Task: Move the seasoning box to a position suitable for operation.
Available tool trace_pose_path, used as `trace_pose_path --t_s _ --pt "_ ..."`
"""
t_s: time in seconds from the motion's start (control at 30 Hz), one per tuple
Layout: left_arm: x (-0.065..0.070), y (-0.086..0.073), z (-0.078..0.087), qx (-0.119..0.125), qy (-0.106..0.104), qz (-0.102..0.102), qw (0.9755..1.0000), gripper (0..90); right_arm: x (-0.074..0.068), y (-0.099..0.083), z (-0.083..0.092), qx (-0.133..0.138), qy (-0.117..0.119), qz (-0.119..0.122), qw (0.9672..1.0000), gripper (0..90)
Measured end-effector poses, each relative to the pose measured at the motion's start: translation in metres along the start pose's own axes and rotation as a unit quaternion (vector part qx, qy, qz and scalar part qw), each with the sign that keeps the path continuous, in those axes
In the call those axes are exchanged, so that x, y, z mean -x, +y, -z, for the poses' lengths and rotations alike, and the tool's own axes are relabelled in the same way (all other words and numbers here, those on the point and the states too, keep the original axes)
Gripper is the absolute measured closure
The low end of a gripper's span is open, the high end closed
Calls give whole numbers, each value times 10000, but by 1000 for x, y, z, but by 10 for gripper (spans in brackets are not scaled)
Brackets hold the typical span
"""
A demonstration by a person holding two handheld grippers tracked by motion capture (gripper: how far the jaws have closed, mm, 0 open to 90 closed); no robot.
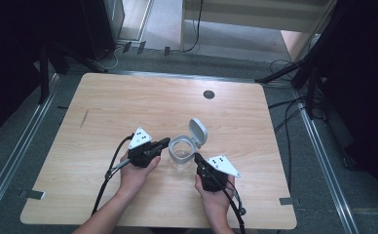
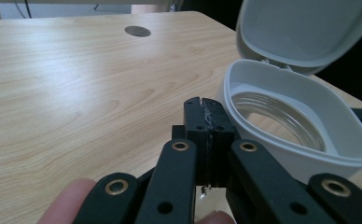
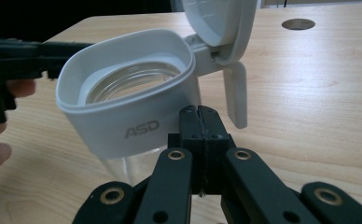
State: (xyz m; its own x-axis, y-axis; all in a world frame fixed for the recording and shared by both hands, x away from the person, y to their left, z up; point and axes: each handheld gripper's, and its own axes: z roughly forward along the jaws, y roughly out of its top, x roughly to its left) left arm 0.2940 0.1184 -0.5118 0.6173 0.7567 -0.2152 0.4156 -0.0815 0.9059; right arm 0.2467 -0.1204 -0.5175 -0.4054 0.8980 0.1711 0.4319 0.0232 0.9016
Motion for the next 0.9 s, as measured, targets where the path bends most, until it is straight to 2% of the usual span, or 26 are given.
trace_pose_path --t_s 0.1,0.37,0.47,0.57,0.63,0.67,0.7,0.73,0.77,0.8,0.83,0.87,0.9 --pt "4 -2 4 -15 5 -89 10000 900 3 3 -2 -4 -12 -8 10000 900" --pt "15 -14 19 64 -9 9 10000 900 15 14 -15 46 458 120 9989 900" --pt "22 -18 23 62 -57 -46 10000 900 19 19 -19 -20 529 126 9985 900" --pt "22 -19 25 57 -101 -73 9999 890 22 22 -22 -43 614 198 9979 900" --pt "16 -24 30 108 41 -52 9999 854 24 28 -23 -5 615 240 9978 900" --pt "10 -27 35 162 103 42 9998 765 27 37 -25 54 591 191 9981 900" --pt "-3 -34 46 237 323 149 9991 722 29 41 -27 66 589 169 9981 900" --pt "-12 -38 53 293 451 181 9984 655 31 46 -29 93 568 155 9982 900" --pt "-12 -38 53 293 451 181 9984 578 31 46 -29 93 568 155 9982 900" --pt "-22 -42 61 329 542 256 9977 578 33 51 -31 109 555 161 9983 900" --pt "-34 -46 71 322 633 387 9967 449 36 62 -37 122 568 133 9982 900" --pt "-41 -48 77 325 702 465 9959 449 36 62 -37 122 568 133 9982 900" --pt "-56 -55 94 257 959 488 9939 370 37 71 -42 138 610 182 9979 900"
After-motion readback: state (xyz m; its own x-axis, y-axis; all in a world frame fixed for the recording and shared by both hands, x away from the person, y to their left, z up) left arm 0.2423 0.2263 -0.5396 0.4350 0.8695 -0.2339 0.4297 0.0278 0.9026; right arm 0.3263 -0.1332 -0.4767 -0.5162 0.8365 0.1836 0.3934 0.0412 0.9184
